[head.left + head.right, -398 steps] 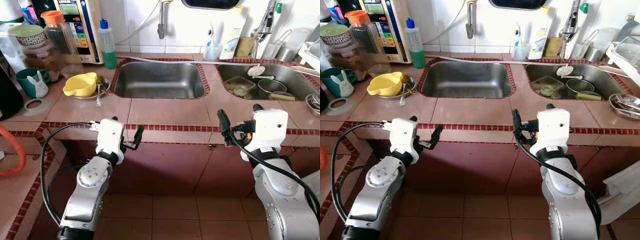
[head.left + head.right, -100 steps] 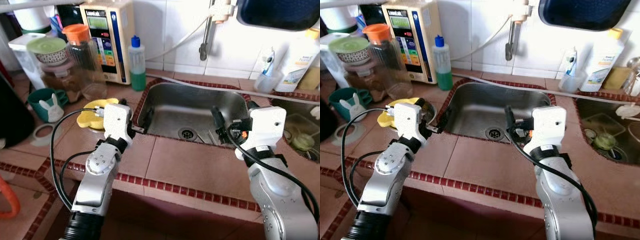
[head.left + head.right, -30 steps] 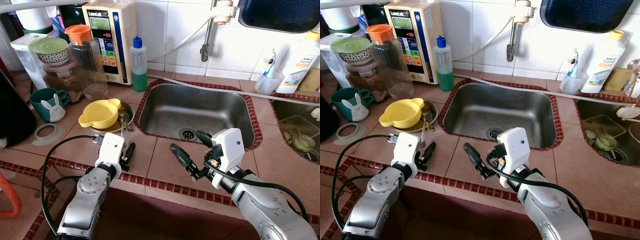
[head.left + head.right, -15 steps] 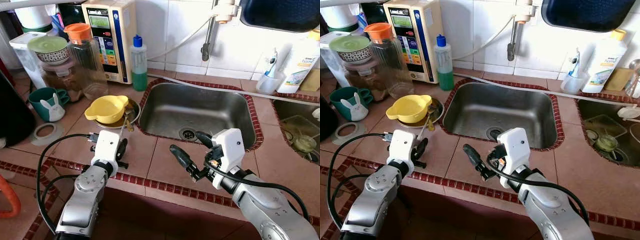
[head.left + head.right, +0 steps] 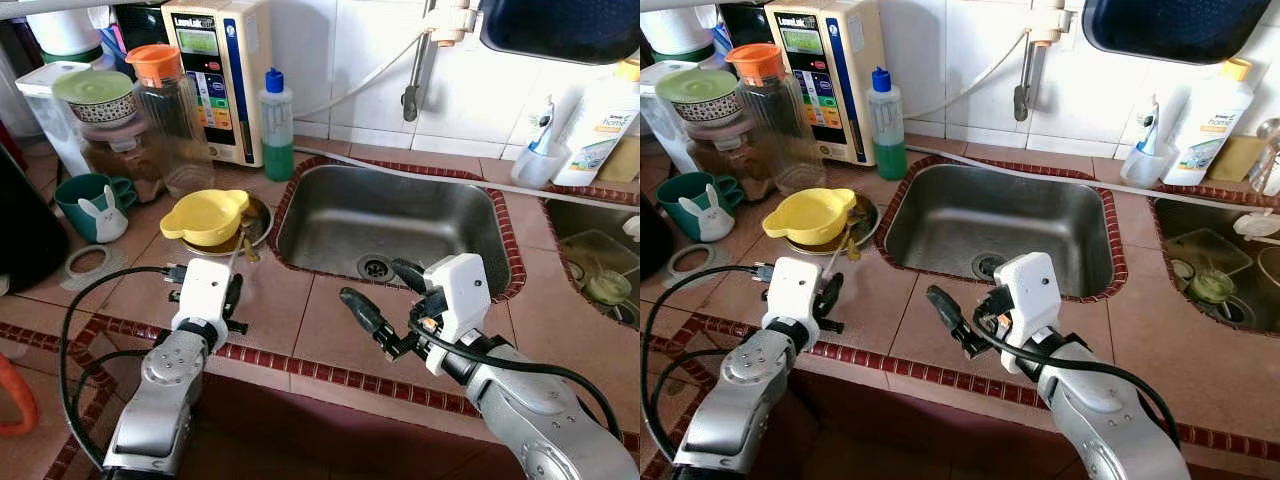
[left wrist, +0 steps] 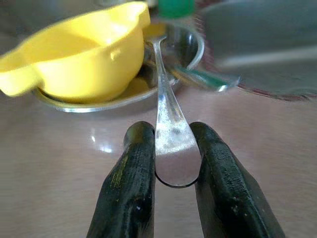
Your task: Kitchen organization
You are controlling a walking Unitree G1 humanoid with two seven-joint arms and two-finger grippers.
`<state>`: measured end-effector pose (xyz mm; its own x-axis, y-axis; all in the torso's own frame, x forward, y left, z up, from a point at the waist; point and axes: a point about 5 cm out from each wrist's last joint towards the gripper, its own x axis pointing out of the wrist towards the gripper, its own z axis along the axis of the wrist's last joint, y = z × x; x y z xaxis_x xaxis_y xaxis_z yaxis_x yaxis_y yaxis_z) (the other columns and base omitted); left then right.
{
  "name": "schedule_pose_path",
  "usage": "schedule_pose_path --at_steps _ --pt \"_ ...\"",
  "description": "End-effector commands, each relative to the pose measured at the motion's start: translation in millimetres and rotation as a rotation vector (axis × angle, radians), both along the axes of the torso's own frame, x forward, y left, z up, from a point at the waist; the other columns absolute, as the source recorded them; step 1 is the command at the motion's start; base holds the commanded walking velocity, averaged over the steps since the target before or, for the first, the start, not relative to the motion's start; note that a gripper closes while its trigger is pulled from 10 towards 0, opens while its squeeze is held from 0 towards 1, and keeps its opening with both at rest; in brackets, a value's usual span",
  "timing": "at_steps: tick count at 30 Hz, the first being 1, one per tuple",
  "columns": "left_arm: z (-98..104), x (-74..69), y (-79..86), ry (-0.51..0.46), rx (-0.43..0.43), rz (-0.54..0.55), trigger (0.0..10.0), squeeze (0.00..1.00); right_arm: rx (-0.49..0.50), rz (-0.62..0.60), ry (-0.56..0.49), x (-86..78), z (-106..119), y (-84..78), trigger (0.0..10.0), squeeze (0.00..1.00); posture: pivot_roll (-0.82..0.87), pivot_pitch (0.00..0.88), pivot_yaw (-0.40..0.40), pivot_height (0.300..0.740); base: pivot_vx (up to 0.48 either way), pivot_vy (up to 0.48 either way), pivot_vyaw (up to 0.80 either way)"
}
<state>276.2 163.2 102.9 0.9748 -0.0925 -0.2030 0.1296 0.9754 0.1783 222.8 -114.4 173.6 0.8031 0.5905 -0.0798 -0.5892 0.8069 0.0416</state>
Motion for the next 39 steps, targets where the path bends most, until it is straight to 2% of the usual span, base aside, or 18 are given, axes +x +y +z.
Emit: schedule_pose_path --at_steps 1,17,21,25,27,28,30,31,32,34,37,39 --pt "10.2 0.4 5.6 -0.047 0.011 0.033 0.0 0.00 0.000 0.001 -0.036 0.3 6.5 -0.5 10.0 0.00 -0.01 0.000 0.003 0.740 0.000 0.000 0.00" --pt "28.9 2.7 -2.7 -0.148 0.048 -0.019 0.0 0.00 0.001 -0.008 -0.049 2.4 8.0 -0.8 10.0 0.00 0.00 0.000 0.003 0.740 0.000 0.000 0.00" --pt "39.5 4.1 -3.4 -0.222 0.090 -0.040 0.0 0.00 0.004 -0.006 -0.047 1.8 8.2 -0.7 10.0 0.00 0.00 0.000 0.002 0.740 0.000 0.000 0.00" --pt "49.1 5.6 -10.2 -0.277 0.087 -0.077 0.0 0.00 0.006 -0.004 -0.046 1.7 7.9 -0.7 10.0 0.00 0.00 0.000 0.001 0.740 0.000 0.000 0.00" --pt "57.2 6.0 -21.2 -0.333 0.033 -0.140 0.0 0.00 0.011 -0.005 -0.045 2.1 7.9 -0.8 10.0 0.00 -0.01 0.000 0.001 0.740 0.000 0.000 0.00" --pt "61.8 7.2 -33.5 -0.346 -0.063 -0.212 0.0 0.00 0.031 -0.018 -0.039 3.4 8.2 -1.9 10.0 0.00 -0.01 0.000 -0.001 0.740 0.000 0.000 0.00" --pt "63.0 8.1 -39.0 -0.344 -0.101 -0.244 0.0 0.00 0.046 -0.027 -0.035 4.2 8.4 -2.8 10.0 0.00 -0.01 0.000 -0.001 0.740 0.000 0.000 0.00" --pt "63.3 9.1 -47.5 -0.336 -0.179 -0.300 0.0 0.00 0.110 -0.053 -0.020 6.1 10.0 -4.7 10.0 0.00 -0.01 0.000 -0.003 0.740 0.000 0.000 0.00" --pt "66.3 10.9 -54.5 -0.347 -0.221 -0.348 0.0 0.00 0.176 -0.087 -0.010 9.7 13.0 -8.4 10.0 0.00 -0.01 0.000 -0.003 0.740 0.000 0.000 0.00" --pt "69.4 12.6 -58.6 -0.361 -0.242 -0.374 0.0 0.00 0.221 -0.113 -0.007 12.6 15.9 -12.0 10.0 0.00 -0.01 0.000 -0.004 0.740 0.000 0.000 0.00" --pt "75.5 15.0 -72.7 -0.380 -0.300 -0.465 0.0 0.00 0.419 -0.207 -0.002 23.1 26.9 -25.7 10.0 0.00 -0.01 0.000 -0.004 0.740 0.000 0.000 0.00" --pt "75.4 15.2 -75.2 -0.375 -0.317 -0.480 0.0 0.00 0.446 -0.217 -0.008 25.1 29.3 -28.0 10.0 0.00 -0.02 0.000 -0.002 0.740 0.000 0.000 0.00"
